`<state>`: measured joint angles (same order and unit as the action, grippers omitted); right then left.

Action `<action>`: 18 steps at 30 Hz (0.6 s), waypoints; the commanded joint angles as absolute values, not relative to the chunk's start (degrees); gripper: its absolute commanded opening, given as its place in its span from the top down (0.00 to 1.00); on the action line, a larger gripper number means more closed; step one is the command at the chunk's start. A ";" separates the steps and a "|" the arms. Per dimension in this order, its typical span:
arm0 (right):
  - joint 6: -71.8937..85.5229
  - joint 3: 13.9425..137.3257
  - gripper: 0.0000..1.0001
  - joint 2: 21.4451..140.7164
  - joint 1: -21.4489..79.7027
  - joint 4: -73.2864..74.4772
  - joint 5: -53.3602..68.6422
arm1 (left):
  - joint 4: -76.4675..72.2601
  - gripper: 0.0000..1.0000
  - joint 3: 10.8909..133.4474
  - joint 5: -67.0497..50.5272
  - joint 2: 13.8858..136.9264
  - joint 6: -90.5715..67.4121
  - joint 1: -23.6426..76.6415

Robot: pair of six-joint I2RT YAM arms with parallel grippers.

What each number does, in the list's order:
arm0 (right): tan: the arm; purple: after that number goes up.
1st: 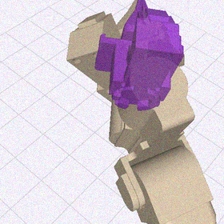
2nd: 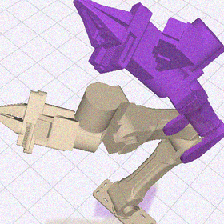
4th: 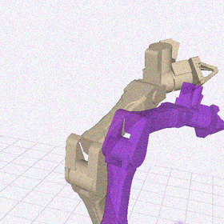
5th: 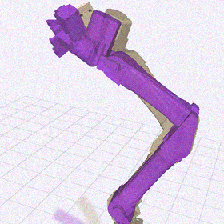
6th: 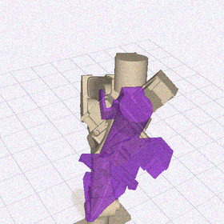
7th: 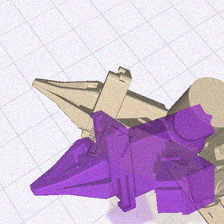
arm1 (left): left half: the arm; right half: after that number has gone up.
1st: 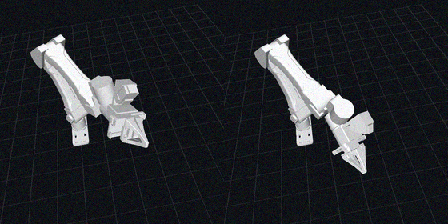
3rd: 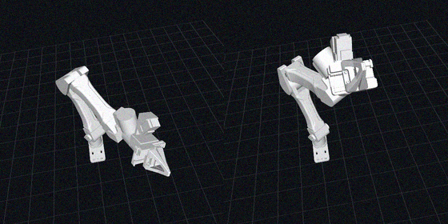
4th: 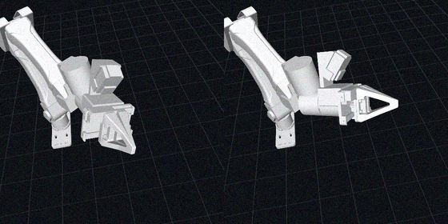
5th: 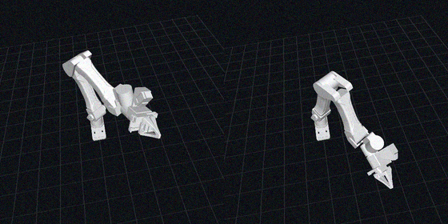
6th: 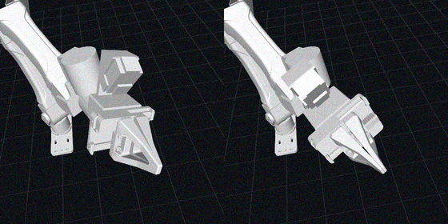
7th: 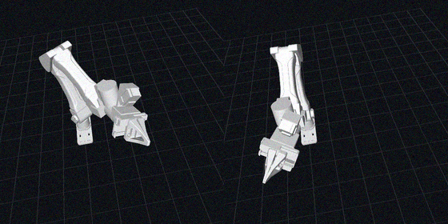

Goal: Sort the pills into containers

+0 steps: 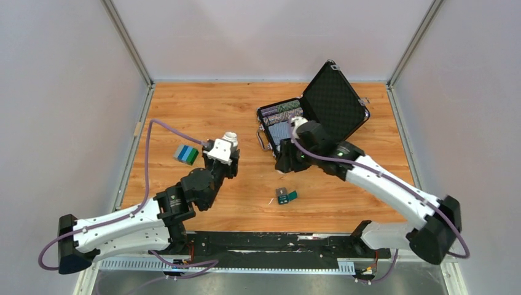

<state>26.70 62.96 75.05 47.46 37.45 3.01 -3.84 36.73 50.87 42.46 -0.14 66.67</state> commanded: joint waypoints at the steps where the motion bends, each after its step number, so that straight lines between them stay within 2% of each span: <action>1: 24.63 60.89 0.61 66.07 42.38 37.44 11.73 | -14.00 1.00 34.31 42.04 45.09 2.74 66.80; 5: 22.39 62.80 0.60 61.00 40.05 39.89 17.07 | -18.51 1.00 31.85 31.26 47.94 8.46 66.75; 11: 20.04 68.13 0.59 61.17 39.90 46.41 17.47 | -17.12 1.00 33.35 19.06 53.55 8.90 64.03; 18: 21.51 70.57 0.59 62.58 39.81 46.13 20.87 | -13.86 1.00 34.39 -4.17 55.64 9.40 57.78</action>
